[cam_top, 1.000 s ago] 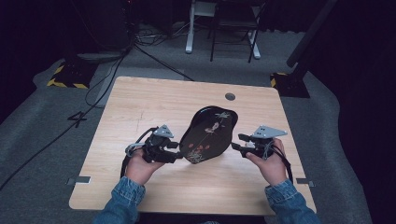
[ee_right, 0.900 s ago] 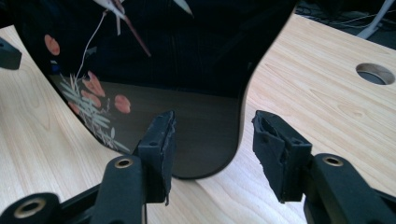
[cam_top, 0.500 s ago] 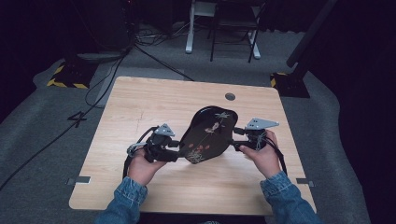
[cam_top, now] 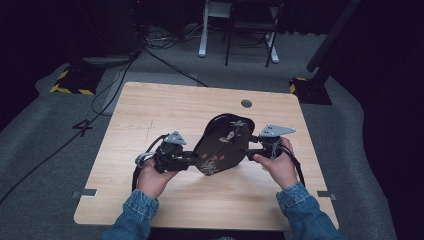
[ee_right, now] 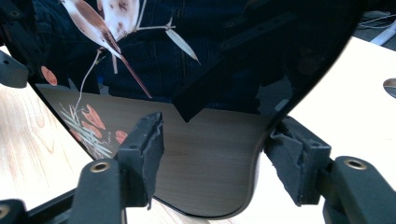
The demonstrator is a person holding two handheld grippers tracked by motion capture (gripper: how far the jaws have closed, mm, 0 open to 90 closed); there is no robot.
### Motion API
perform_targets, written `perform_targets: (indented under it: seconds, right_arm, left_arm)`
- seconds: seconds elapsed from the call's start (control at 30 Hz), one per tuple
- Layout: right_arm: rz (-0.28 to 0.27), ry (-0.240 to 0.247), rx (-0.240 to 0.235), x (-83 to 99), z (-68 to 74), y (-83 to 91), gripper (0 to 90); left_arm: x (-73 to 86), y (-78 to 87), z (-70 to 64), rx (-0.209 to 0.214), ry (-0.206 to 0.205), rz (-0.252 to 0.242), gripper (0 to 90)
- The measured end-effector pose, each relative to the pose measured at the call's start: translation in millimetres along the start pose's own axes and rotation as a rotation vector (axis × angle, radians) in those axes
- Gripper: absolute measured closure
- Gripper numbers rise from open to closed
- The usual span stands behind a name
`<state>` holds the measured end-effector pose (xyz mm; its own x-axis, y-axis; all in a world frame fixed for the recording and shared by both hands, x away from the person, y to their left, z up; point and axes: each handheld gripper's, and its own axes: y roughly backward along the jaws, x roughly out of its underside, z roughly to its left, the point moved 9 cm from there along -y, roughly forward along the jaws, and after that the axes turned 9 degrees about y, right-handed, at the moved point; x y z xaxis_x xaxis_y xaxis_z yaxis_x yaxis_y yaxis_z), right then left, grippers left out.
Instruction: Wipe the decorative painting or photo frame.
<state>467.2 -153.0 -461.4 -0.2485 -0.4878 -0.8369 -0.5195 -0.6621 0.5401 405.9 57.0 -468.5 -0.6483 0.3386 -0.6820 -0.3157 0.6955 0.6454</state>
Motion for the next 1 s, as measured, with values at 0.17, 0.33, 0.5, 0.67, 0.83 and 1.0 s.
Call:
perform_targets:
  seconds: [0.17,0.33,0.5,0.67,0.83,1.0]
  right_arm:
    - [-0.004,-0.005,0.001,-0.2,-0.6,-1.7,38.4]
    - [-0.003,0.001,0.014,-0.6,-0.7,-1.3,42.2]
    - [0.003,-0.003,0.015,0.3,0.0,0.9,47.4]
    - [0.002,-0.005,0.024,0.8,1.8,3.3,48.9]
    - [0.010,-0.022,0.040,0.2,1.7,4.5,49.0]
    - [0.006,-0.013,0.067,-6.1,1.1,8.2,49.5]
  left_arm:
    - [-1.4,2.4,-1.3,0.003,-0.005,-0.009,75.1]
    - [-1.3,2.4,-0.9,-0.005,-0.021,-0.006,75.6]
    - [-1.7,4.4,5.0,0.026,-0.030,-0.009,75.5]
    - [-4.2,3.9,7.3,-0.003,-0.051,-0.012,75.0]
    - [-5.3,2.7,8.5,-0.008,-0.047,-0.010,74.8]
    - [-10.8,1.9,11.5,0.008,-0.051,0.001,74.4]
